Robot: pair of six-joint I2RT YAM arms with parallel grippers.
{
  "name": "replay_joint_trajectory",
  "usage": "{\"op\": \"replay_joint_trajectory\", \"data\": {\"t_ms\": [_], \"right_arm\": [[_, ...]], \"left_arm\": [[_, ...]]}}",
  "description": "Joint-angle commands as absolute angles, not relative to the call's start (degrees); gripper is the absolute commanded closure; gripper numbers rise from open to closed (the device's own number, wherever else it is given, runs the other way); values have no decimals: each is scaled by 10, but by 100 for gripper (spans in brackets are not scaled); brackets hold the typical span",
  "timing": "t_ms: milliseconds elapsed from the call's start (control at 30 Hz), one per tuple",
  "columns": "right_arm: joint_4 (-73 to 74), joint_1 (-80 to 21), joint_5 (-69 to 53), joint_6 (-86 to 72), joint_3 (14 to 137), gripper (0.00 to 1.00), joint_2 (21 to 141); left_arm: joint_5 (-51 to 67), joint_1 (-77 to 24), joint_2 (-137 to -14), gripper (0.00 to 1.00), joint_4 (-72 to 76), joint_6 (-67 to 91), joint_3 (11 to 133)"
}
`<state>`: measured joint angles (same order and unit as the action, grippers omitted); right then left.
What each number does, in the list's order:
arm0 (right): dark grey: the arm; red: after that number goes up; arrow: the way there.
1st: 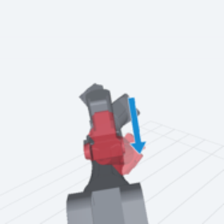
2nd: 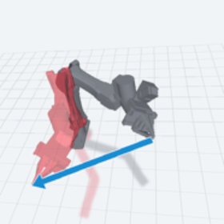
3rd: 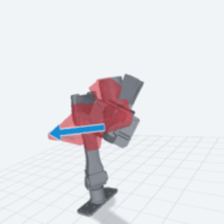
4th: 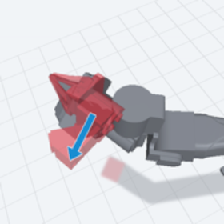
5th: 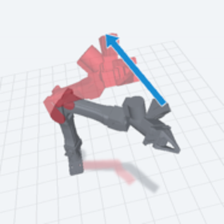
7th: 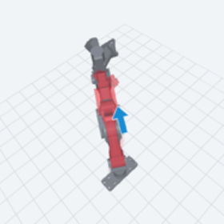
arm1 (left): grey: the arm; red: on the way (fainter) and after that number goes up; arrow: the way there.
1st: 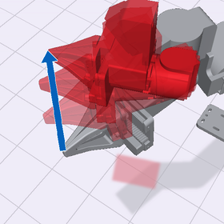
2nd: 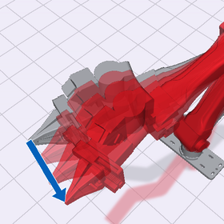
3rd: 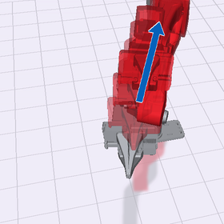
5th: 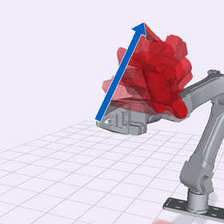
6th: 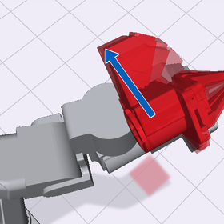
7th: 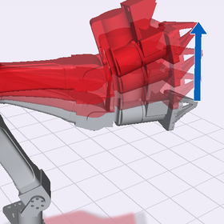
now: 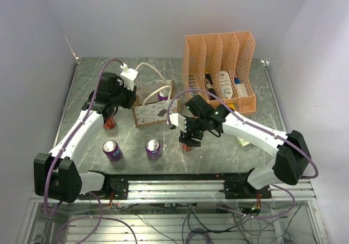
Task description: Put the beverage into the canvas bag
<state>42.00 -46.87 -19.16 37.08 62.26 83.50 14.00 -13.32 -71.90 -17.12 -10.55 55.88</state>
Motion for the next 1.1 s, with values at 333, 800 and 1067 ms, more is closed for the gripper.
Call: {"op": "replay_joint_trajectory", "data": {"t_ms": [333,800,1067], "right_arm": [[376,-346,-155,338,837,60,775],[294,-341,-91,205,1038,61,900],[276,-340,-168,172,1104,62,990]], "left_arm": [[118,-131,-700,59,-141,-96,563],[153,-131,-796,46,-163,-60,612],[166,-132,-805,85,-158,-42,602]]}}
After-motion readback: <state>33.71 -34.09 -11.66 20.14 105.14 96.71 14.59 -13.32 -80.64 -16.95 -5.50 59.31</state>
